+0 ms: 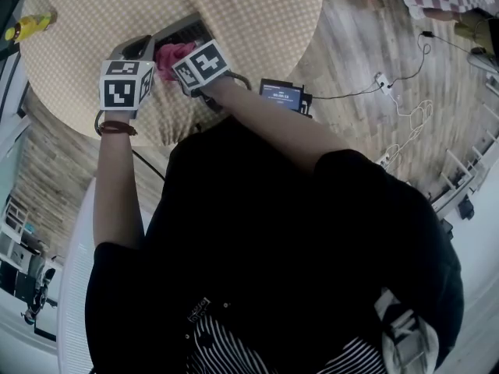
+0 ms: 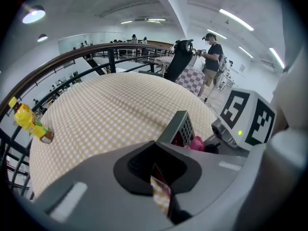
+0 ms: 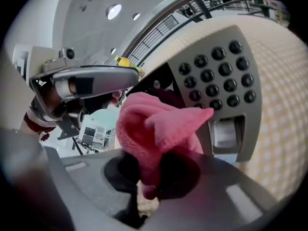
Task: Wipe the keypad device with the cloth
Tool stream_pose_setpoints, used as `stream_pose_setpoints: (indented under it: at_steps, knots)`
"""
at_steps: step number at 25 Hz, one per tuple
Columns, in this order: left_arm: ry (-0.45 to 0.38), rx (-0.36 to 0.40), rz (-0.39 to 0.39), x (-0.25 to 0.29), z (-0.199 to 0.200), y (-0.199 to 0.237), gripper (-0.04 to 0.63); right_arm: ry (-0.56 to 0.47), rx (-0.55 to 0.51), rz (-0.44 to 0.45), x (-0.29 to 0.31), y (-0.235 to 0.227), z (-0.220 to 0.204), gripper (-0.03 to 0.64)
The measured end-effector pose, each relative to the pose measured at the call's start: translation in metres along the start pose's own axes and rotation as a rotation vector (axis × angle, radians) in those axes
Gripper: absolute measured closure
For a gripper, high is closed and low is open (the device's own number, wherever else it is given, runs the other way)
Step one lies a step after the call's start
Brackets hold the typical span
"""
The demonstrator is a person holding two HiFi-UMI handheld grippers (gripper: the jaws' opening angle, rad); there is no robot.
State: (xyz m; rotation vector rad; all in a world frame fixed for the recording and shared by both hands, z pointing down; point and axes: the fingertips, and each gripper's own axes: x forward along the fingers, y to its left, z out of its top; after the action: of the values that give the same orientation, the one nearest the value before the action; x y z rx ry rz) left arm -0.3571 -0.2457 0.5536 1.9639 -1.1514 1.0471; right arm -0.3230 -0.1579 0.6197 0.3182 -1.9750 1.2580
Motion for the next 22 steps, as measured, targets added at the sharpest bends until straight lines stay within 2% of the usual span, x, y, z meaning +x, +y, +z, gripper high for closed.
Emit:
stream_pose_setpoints:
  at_steps: [6, 11, 15, 22]
  knots:
    - [-0.031, -0.027, 0.047, 0.001, 0.001, 0.002, 0.592, 0.011, 0.013, -0.021, 0.006, -0.008, -0.011, 0.555]
    - [-0.084, -0.095, 0.048, -0.003, 0.0, 0.002, 0.591, 0.008, -0.053, -0.011, -0.019, 0.004, -0.009, 0.555]
    - [-0.249, -0.229, 0.087, -0.041, 0.017, -0.005, 0.591, -0.062, -0.135, -0.01, -0.066, 0.025, 0.002, 0.555]
    - [-0.503, -0.34, 0.109, -0.142, 0.027, -0.068, 0.591, -0.225, -0.323, 0.057, -0.157, 0.095, 0.007, 0.555]
